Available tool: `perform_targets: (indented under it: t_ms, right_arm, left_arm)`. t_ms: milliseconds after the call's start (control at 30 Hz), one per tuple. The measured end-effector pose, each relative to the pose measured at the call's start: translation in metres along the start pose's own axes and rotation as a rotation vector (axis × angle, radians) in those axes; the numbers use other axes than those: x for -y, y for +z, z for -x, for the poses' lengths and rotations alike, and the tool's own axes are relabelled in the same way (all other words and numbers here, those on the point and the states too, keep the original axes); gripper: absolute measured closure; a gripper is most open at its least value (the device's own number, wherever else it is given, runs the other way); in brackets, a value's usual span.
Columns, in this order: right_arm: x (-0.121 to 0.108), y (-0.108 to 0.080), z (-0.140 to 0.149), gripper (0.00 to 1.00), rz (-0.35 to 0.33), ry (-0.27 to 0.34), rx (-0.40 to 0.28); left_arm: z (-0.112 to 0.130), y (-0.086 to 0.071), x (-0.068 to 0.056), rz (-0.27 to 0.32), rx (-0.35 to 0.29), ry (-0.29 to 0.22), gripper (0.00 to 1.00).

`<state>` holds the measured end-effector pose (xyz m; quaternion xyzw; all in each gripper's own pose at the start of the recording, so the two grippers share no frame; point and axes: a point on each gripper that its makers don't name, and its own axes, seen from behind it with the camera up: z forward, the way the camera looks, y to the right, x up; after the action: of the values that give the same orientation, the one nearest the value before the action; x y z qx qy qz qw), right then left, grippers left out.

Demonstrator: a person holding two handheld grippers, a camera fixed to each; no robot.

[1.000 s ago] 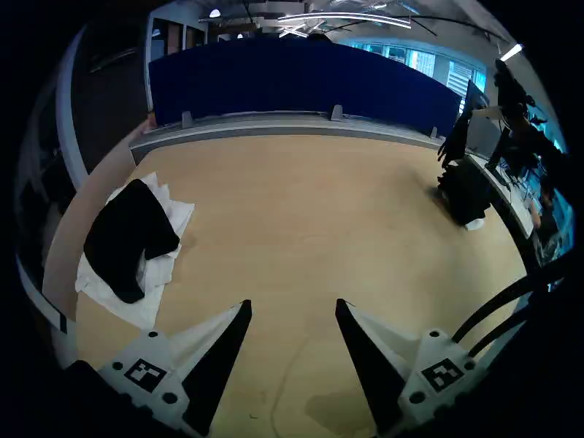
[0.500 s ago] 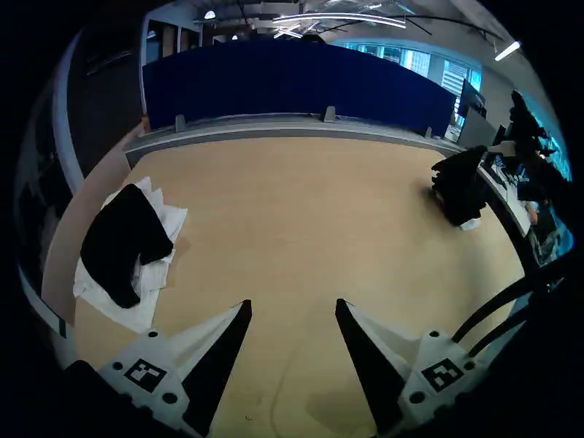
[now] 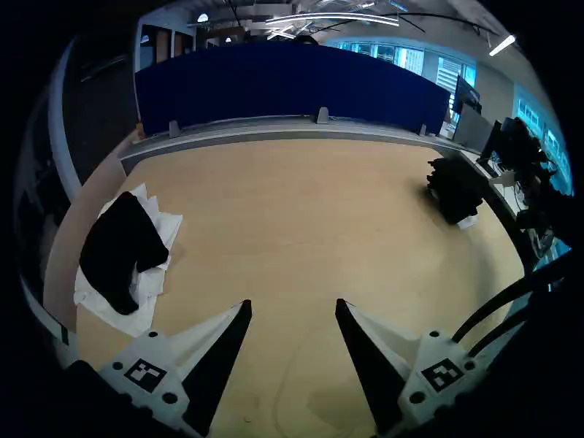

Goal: Fold towel

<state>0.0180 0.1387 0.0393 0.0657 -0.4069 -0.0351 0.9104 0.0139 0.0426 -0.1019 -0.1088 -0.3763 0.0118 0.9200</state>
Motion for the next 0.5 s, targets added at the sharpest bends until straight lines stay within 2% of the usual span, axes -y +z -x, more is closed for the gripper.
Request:
perform_targets:
  t_ms: [300, 500]
  right_arm:
    - [-0.016, 0.009, 0.024, 0.94, 0.059, 0.057, 0.047]
    - [-0.013, 0.015, 0.039, 0.94, 0.064, 0.057, 0.08]
  left_arm:
    - [0.001, -0.002, -0.001, 0.001, 0.0, 0.004, 0.15]
    - [0.002, -0.003, -0.003, -0.001, 0.001, 0.007, 0.15]
